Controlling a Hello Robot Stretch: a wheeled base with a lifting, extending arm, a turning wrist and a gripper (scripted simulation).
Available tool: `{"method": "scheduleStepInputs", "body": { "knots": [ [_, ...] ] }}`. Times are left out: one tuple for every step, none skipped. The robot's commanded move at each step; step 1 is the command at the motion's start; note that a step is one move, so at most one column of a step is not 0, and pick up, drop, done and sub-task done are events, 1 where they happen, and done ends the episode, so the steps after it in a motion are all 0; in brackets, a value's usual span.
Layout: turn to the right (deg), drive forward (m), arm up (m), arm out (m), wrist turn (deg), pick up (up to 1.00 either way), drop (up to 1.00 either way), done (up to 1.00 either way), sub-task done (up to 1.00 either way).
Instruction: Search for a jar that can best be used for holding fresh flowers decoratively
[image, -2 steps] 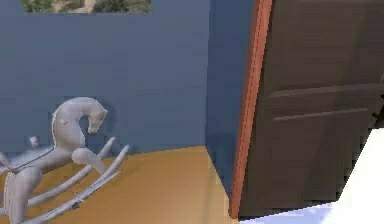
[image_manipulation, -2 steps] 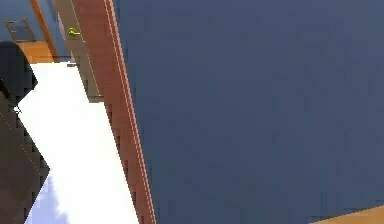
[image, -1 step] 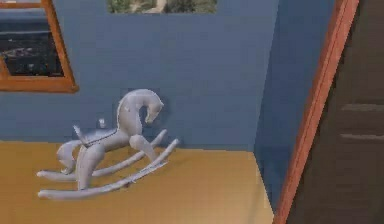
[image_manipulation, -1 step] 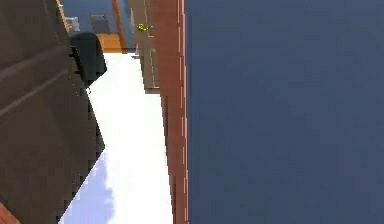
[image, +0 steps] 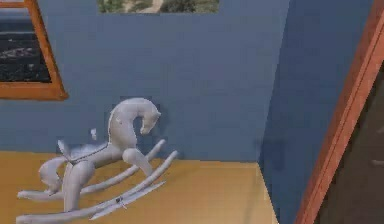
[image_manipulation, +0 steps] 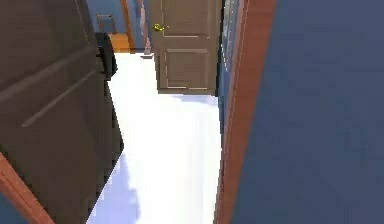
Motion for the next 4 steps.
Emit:
{"method": "scheduleStepInputs", "body": {
  "knots": [
    [45.0,0.00,0.00,0.00,0.0,0.00,0.00,0.00,0.00],
    [6.0,0.00,0.00,0.00,0.0,0.00,0.00,0.00,0.00],
    [0.0,0.55,0.00,0.00,0.0,0.00,0.00,0.00,0.00],
    [42.0,0.00,0.00,0.00,0.0,0.00,0.00,0.00,0.00]
  ]
}}
